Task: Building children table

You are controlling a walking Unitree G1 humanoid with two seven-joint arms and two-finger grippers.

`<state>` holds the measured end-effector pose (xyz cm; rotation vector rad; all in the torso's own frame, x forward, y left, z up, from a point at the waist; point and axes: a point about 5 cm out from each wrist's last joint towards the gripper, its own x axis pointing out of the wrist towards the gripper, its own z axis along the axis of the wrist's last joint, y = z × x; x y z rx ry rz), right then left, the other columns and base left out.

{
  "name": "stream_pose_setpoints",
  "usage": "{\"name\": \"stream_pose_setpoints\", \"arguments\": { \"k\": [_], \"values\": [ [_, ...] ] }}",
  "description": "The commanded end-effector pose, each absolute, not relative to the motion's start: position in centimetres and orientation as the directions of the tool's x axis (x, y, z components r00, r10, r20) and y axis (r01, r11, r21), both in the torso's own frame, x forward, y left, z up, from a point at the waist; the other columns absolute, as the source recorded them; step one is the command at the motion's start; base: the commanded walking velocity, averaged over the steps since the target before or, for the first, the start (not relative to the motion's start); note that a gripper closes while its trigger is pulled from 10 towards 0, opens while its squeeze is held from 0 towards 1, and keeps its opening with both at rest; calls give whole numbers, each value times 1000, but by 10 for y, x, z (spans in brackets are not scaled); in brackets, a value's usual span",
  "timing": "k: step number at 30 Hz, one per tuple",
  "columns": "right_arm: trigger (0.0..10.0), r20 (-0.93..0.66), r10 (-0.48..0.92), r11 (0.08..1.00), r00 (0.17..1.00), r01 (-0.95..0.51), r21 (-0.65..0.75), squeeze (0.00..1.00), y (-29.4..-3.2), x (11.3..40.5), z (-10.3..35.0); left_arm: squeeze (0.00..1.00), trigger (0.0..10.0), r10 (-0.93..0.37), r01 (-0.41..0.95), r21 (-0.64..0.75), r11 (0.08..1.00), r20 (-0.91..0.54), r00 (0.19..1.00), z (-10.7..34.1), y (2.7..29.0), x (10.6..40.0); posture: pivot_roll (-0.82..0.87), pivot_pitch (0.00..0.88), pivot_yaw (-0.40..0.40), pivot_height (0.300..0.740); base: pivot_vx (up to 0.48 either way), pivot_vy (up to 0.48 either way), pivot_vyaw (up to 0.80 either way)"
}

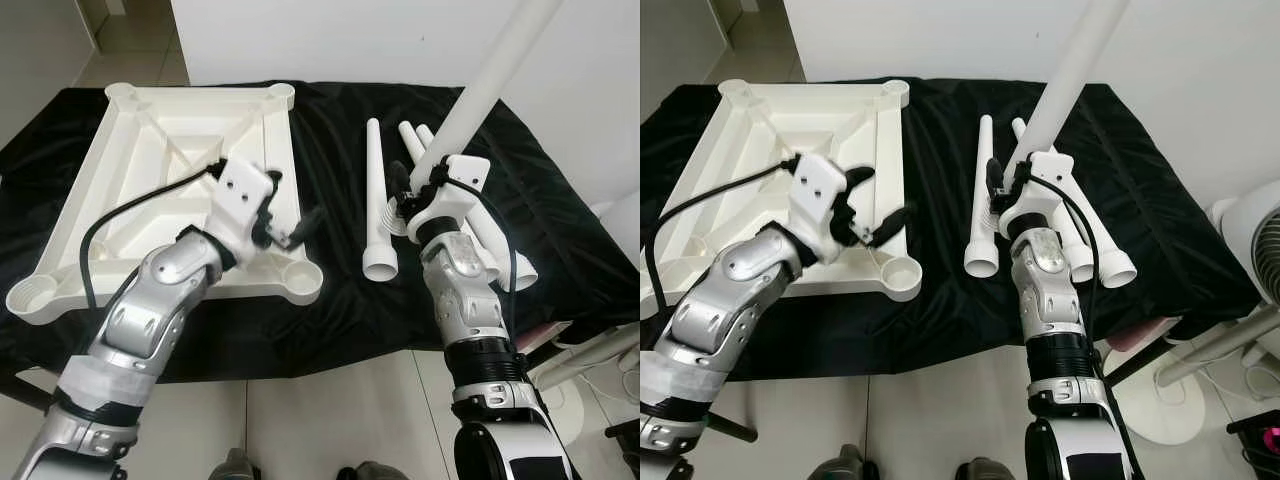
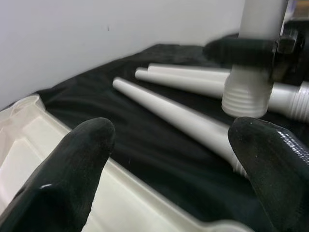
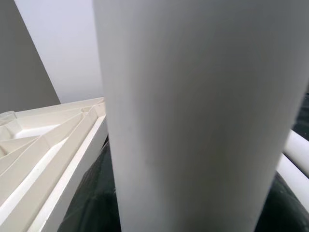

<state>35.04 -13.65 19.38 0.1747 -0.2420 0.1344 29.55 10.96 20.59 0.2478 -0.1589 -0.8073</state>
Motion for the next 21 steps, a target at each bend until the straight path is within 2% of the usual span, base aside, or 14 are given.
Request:
{"name": "stream_pose_setpoints", "arguments": {
  "k": [1,2,4,6,15,21],
  "values": [
    [10000,255,101,980,962,-141,144,0,-142,348,193,0,10000,-798,778,287,558,-69,598,188,111,285,-34,54,5,740,0,0,0],
    [10000,255,101,980,962,-141,144,0,-142,348,193,0,10000,-798,778,287,558,-69,598,188,111,285,-34,54,5,740,0,0,0],
    [10000,251,100,981,963,-137,135,0,-145,347,193,0,10000,-800,818,278,504,-208,563,166,123,276,-33,58,2,740,0,0,0],
    [10000,246,100,983,964,-134,127,0,-147,346,192,0,10000,-787,831,285,478,-281,549,153,133,274,-33,58,2,740,0,0,0],
    [10000,244,108,985,964,-137,104,0,-149,346,193,0,10000,-655,780,344,523,-423,626,127,157,288,-33,54,-3,740,0,0,0],
    [10000,243,106,986,964,-134,98,0,-150,346,193,0,10000,-629,768,347,538,-442,640,125,160,291,-42,49,-3,740,0,0,0]
  ]
}}
